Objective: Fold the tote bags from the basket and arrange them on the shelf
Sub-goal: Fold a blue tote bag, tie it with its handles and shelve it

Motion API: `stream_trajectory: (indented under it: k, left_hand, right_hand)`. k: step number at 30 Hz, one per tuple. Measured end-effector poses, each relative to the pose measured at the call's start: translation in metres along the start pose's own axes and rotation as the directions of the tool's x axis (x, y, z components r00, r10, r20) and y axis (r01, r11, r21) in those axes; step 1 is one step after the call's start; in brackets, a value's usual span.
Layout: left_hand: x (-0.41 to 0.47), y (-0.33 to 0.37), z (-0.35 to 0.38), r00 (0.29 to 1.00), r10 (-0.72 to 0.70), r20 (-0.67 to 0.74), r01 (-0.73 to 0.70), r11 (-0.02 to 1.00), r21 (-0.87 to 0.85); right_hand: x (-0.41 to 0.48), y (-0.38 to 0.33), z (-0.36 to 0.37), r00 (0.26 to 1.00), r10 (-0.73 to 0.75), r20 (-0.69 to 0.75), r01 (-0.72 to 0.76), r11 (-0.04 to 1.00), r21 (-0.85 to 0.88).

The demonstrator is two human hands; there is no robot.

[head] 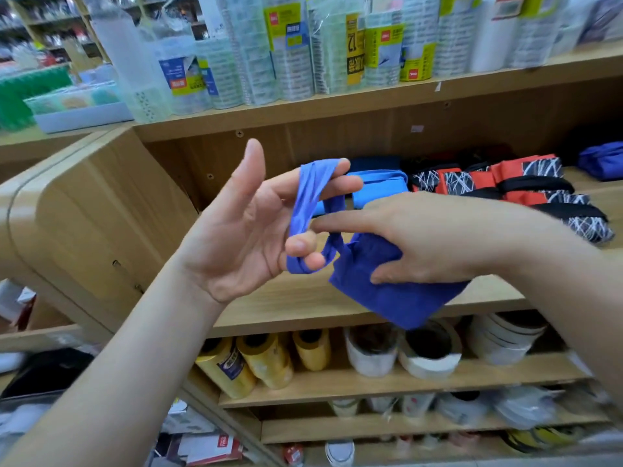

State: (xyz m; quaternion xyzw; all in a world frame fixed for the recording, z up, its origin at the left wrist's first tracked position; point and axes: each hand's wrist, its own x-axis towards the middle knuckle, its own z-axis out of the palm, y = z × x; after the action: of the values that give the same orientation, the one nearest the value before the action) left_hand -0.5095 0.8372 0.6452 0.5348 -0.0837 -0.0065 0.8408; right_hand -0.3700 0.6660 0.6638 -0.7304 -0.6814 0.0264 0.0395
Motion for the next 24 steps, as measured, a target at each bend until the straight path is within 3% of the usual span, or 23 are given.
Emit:
stream_trajectory:
  k: [2,4,7,10,12,15,16,17,18,19,20,21,22,24]
  left_hand:
    - [0.001,-0.001,0.007,0.998,0.037,-0.041,-0.040,0.997,-0.060]
    - [0.002,-0.005,0.008,0.961,0.069,-0.267,-0.091,0.993,-0.073]
    - [0.000,-0.015,0.006,0.792,0.029,-0.609,-0.106,0.990,-0.091]
    - [-0.003,-0.024,0.004,0.728,0.036,-0.685,0.002,0.998,0.055]
    - [-0.007,-0.025,0.001,0.779,0.141,-0.611,0.040,0.962,0.272]
    - [-0.020,-0.013,-0.001,0.913,0.286,-0.291,-0.077,0.822,0.565]
    - [-0.024,-0.007,-0.002,0.948,0.268,-0.173,-0.066,0.695,0.715]
    - [-0.024,-0.003,-0.001,0.973,0.214,-0.090,-0.029,0.497,0.867]
    - [-0.023,-0.001,0.001,0.980,0.194,-0.041,-0.005,0.231,0.973]
    - [-0.020,-0.001,0.004,0.974,0.226,0.006,-0.003,-0.016,1.000]
    - [-0.016,-0.001,0.009,0.958,0.283,0.051,-0.008,-0.153,0.988]
    - [-0.011,-0.001,0.013,0.940,0.331,0.083,-0.028,-0.166,0.986]
    - [-0.008,-0.001,0.016,0.931,0.350,0.104,-0.069,-0.112,0.991]
    - [-0.003,0.000,0.020,0.945,0.310,0.107,-0.141,0.088,0.986]
  right_hand:
    - [0.005,0.000,0.007,0.994,-0.008,-0.106,-0.002,0.995,-0.097]
    - [0.001,0.008,0.014,0.969,-0.010,-0.246,-0.006,0.998,-0.064]
    - [-0.005,0.021,0.025,0.951,0.016,-0.309,0.059,0.971,0.233]
    - [-0.008,0.030,0.030,0.972,0.062,-0.227,0.067,0.853,0.517]
    - [-0.010,0.033,0.032,0.986,0.067,-0.156,0.054,0.749,0.660]
    - [-0.013,0.040,0.032,0.997,0.029,-0.068,0.041,0.544,0.838]
    - [-0.015,0.043,0.032,0.999,0.013,-0.049,0.037,0.480,0.877]
    - [-0.016,0.045,0.032,0.999,-0.007,-0.034,0.033,0.423,0.906]
    - [-0.016,0.047,0.032,0.999,-0.035,-0.024,0.036,0.381,0.924]
    - [-0.016,0.049,0.032,0.997,-0.074,-0.016,0.041,0.350,0.936]
    - [-0.016,0.050,0.032,0.993,-0.120,-0.008,0.047,0.324,0.945]
    - [-0.015,0.050,0.033,0.987,-0.163,0.002,0.048,0.300,0.953]
    - [-0.014,0.050,0.034,0.980,-0.200,0.015,0.041,0.275,0.961]
    - [-0.012,0.051,0.037,0.967,-0.252,0.045,0.015,0.231,0.973]
